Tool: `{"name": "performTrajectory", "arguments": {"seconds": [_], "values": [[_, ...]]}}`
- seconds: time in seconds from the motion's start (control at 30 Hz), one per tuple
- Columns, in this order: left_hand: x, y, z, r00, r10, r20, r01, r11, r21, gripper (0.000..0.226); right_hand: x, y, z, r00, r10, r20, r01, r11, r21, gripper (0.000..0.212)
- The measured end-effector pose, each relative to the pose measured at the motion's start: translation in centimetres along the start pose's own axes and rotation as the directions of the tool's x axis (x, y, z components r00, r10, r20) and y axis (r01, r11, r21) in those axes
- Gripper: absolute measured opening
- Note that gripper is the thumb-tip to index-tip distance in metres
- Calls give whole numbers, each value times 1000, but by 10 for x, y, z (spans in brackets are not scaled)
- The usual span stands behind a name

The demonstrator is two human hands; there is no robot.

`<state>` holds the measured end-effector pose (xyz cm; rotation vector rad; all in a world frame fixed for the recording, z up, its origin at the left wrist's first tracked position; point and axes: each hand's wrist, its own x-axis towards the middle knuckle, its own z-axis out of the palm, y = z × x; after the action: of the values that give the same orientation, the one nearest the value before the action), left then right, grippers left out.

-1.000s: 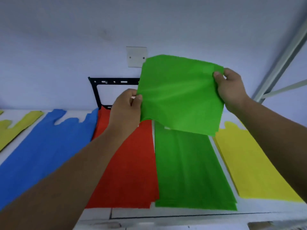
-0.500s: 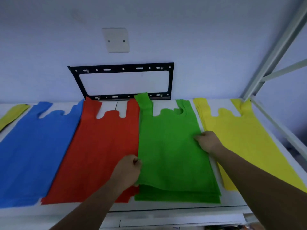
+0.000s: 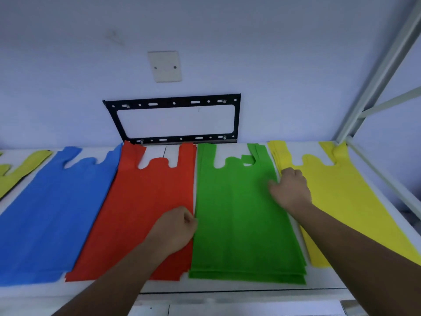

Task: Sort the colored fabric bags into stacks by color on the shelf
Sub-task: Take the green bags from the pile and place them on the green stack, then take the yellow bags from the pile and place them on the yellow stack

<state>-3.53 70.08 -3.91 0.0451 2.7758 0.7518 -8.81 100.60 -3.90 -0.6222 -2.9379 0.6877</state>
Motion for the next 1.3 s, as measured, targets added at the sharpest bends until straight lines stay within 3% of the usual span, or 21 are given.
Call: {"name": "performTrajectory", "arguments": {"seconds": [0.3, 0.5, 0.73, 0.97, 1.1, 1.3], "values": [[-26, -61, -36, 998, 15, -69, -9, 996, 87, 16, -37, -87, 38, 924, -350, 152, 349, 936, 30, 51], [-39, -126, -70, 986, 56, -158, -42, 995, 92, 14, -73, -163, 75, 871, -456, 184, 441, 890, 120, 25], [-35, -248, -129, 986, 105, -127, -100, 994, 43, 15, -125, -261, 135, 904, -407, 131, 385, 909, 162, 39], [-60, -334, -185, 990, 86, -112, -79, 995, 62, 14, -184, -337, 162, 911, -384, 149, 350, 912, 213, 36], [-78, -363, -196, 991, 30, -132, -24, 998, 51, 11, -201, -364, 170, 895, -398, 199, 347, 905, 247, 30], [-98, -418, -239, 978, -67, -196, 54, 996, -71, 26, -234, -405, 200, 864, -433, 259, 352, 885, 304, 27]]}}
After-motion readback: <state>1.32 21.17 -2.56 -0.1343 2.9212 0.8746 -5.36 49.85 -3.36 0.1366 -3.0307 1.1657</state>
